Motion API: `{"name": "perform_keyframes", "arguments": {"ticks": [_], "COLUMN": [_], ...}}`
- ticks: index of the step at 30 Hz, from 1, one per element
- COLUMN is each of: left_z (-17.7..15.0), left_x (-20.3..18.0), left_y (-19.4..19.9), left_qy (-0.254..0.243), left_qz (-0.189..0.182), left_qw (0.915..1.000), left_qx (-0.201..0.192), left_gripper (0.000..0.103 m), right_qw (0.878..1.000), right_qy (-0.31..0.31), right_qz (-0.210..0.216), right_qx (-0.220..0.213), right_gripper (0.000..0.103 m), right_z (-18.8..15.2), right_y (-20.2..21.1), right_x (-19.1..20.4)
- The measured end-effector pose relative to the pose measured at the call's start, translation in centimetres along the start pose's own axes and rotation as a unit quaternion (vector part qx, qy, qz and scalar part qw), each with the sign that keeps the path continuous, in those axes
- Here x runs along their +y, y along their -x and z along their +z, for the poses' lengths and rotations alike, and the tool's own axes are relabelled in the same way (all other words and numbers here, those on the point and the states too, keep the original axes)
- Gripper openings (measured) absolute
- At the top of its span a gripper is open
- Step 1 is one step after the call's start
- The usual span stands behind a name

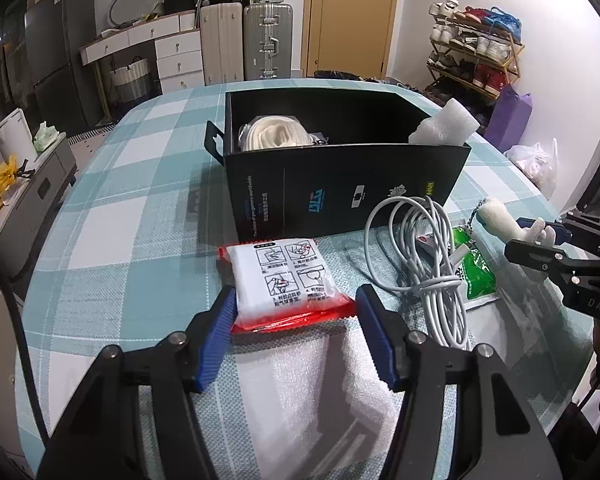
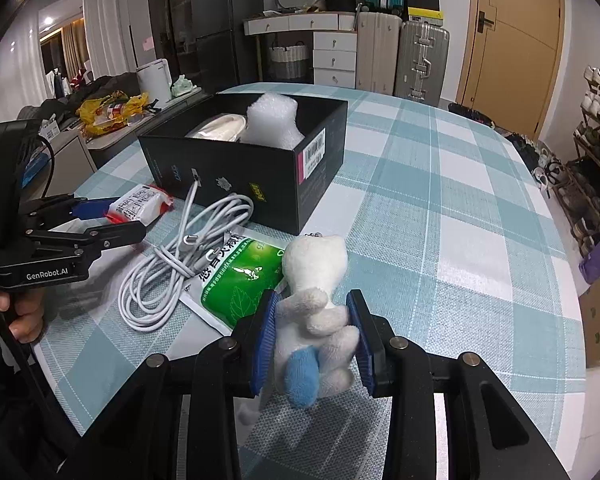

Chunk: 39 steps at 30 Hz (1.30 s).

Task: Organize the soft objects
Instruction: 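Grasp the red-and-white packet with the left gripper while the right holds the plush toy, then lift and carry the packet and plush toy over the black box with both grippers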

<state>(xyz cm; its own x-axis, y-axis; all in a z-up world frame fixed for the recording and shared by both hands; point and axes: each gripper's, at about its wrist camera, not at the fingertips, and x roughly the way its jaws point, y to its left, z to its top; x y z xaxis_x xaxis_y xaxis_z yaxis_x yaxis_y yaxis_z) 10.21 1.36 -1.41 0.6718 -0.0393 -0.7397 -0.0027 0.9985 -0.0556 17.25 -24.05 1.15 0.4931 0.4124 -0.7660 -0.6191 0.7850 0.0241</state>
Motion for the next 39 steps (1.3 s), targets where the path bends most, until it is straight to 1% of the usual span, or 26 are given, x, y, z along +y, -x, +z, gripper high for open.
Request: {"name": "perform_keyframes", "arguments": {"ticks": [5, 6, 7, 8, 10, 21, 25, 27, 29, 30, 31, 32, 35, 37, 39], "left_z": [-0.1, -0.2, -0.2, -0.2, -0.2, -0.3, -0.4, -0.3, 0.0, 0.1, 0.2, 0.3, 0.8, 1.1, 1.5], "left_x": [-0.1, -0.1, -0.2, -0.1, 0.1, -0.3, -0.3, 0.0, 0.3, 0.5, 0.5, 0.5, 0.6, 0.7, 0.6], "left_y": [-0.3, -0.4, -0.4, -0.6, -0.5, 0.3, 0.5, 0.4, 0.1, 0.1, 0.1, 0.0, -0.8, -1.5, -1.8], "left_qy": [-0.002, -0.004, -0.005, -0.004, 0.002, -0.01, -0.009, 0.0, 0.012, 0.019, 0.024, 0.026, 0.041, 0.055, 0.064], "left_qz": [-0.002, -0.003, -0.001, -0.004, -0.012, -0.021, -0.026, -0.03, -0.026, -0.025, -0.025, -0.025, -0.023, -0.033, -0.034], "left_qw": [1.0, 1.0, 1.0, 0.9999, 0.9998, 0.9997, 0.9995, 0.9994, 0.9993, 0.9993, 0.9992, 0.9992, 0.9984, 0.997, 0.9964], "left_qx": [0.005, 0.007, 0.007, 0.014, 0.014, 0.007, 0.013, 0.019, 0.023, 0.021, 0.019, 0.017, 0.032, 0.043, 0.045], "left_gripper": [0.059, 0.055, 0.02, 0.021, 0.021, 0.018, 0.018, 0.022, 0.032, 0.046, 0.052, 0.052, 0.052, 0.053, 0.053], "right_qw": [1.0, 1.0, 1.0, 1.0, 1.0, 1.0, 1.0, 1.0, 1.0, 1.0, 1.0, 1.0, 1.0, 1.0, 1.0], "right_qy": [0.0, 0.0, 0.0, 0.0, 0.0, 0.002, 0.003, 0.002, 0.001, 0.001, 0.001, 0.001, -0.001, -0.003, -0.005], "right_qz": [0.0, -0.001, 0.0, 0.0, 0.0, 0.002, 0.002, 0.001, 0.002, 0.001, 0.001, 0.001, 0.001, 0.001, 0.001], "right_qx": [-0.002, -0.002, -0.002, -0.002, -0.002, -0.008, -0.01, -0.01, -0.01, -0.011, -0.011, -0.013, -0.016, -0.018, -0.019], "right_gripper": [0.036, 0.036, 0.036, 0.036, 0.036, 0.036, 0.036, 0.036, 0.036, 0.036, 0.036, 0.036, 0.036, 0.036, 0.036], "right_z": [0.0, 0.0, 0.0, 0.0, 0.0, 0.1, 0.1, 0.1, 0.1, 0.1, 0.1, 0.1, 0.1, 0.1, 0.0], "right_y": [0.1, 0.1, 0.1, 0.1, 0.1, 0.3, 0.5, 0.5, 0.5, 0.5, 0.6, 0.6, 0.9, 1.1, 1.2], "right_x": [0.0, 0.0, 0.0, 0.0, 0.0, 0.1, 0.1, 0.1, 0.1, 0.1, 0.0, 0.0, -0.2, -0.3, -0.3]}}
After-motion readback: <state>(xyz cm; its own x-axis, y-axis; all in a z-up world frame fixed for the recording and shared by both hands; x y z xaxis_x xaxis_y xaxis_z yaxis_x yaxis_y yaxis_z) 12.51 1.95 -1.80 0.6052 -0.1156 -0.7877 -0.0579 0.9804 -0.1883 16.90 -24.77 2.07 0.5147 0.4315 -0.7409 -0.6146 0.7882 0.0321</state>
